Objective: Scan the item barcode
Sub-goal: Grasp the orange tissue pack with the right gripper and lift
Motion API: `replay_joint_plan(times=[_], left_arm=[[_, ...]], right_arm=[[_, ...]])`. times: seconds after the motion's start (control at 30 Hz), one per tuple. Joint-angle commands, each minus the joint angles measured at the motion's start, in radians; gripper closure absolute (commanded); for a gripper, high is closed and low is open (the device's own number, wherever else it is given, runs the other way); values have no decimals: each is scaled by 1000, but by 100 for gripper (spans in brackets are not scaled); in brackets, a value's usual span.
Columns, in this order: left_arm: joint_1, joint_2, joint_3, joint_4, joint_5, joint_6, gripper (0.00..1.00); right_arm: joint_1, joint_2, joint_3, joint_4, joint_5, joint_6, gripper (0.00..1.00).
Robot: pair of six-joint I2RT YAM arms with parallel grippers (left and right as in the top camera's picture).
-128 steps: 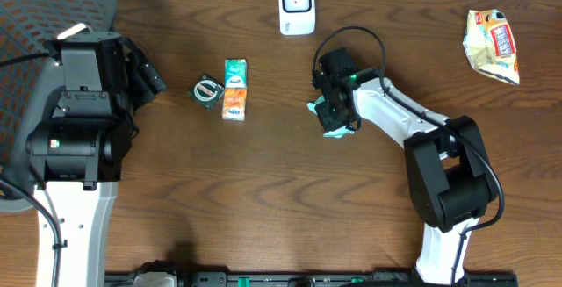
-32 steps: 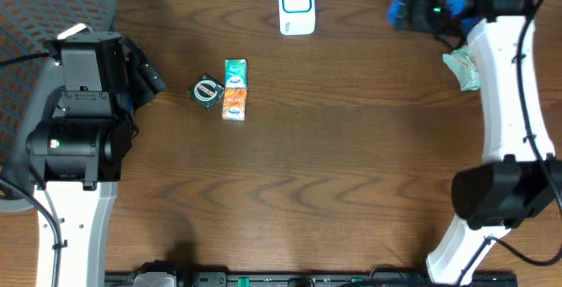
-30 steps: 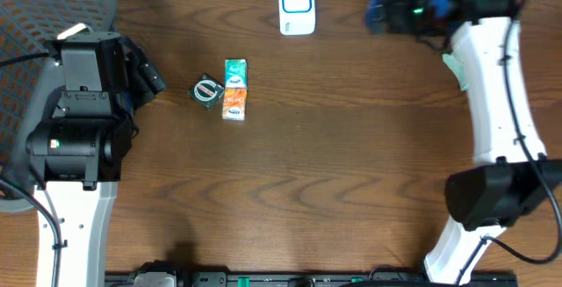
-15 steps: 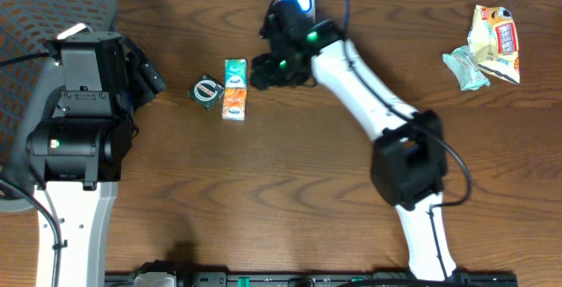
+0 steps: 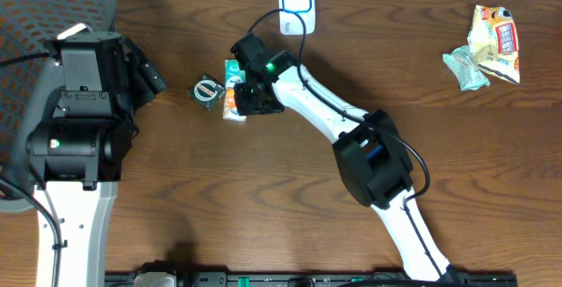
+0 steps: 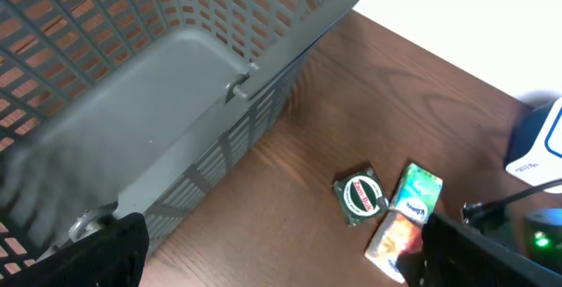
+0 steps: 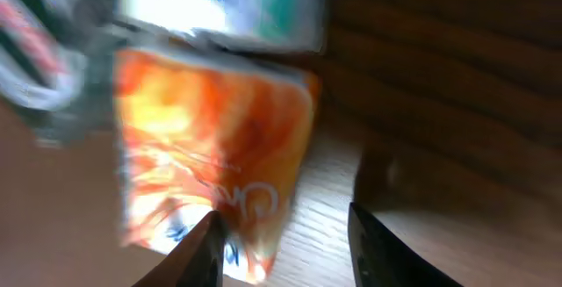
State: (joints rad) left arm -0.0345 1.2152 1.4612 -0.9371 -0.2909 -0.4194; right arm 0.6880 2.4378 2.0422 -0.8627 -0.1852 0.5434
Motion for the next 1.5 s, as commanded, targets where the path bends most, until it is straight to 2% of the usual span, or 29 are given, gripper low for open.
replay_joint_plan(times=[0.0, 0.17, 0.27, 0.37, 0.47, 0.57, 0.6, 0.67, 0.73, 0.93, 1.2, 1.33, 1.47], left_arm=[[3, -7, 13, -2, -10, -5, 2], [3, -7, 13, -2, -10, -5, 2], [3, -7, 13, -2, -10, -5, 2], [3, -7, 13, -2, -10, -5, 2], [3, -7, 13, -2, -10, -5, 2], [3, -7, 13, -2, -10, -5, 2], [3, -7, 13, -2, -10, -5, 2], [3, -7, 13, -2, -10, -5, 2], [3, -7, 13, -2, -10, -5, 3], [3, -7, 13, -2, -10, -5, 2], [3, -7, 13, -2, -10, -5, 2], [3, -7, 13, -2, -10, -5, 3], [3, -7, 13, -2, -10, -5, 2]], right_arm=[[4, -5, 5, -98, 269, 26, 63], [-32, -34, 13, -322, 483, 90, 70], [-51, -92, 14, -396, 507, 99, 69], [-50, -157, 14, -351, 390, 49, 64], [-38, -178, 14, -222, 208, -24, 62], [-27, -179, 14, -135, 99, -36, 58], [-25, -179, 14, -119, 97, -35, 57], [-19, -179, 14, -82, 106, -31, 50], [-14, -179, 14, -36, 117, -13, 48], [19, -164, 2, -8, 241, 48, 51], [61, -61, -5, 17, 261, 54, 47], [57, -45, -4, -79, 442, 82, 51], [52, -69, 0, -217, 611, 92, 48]])
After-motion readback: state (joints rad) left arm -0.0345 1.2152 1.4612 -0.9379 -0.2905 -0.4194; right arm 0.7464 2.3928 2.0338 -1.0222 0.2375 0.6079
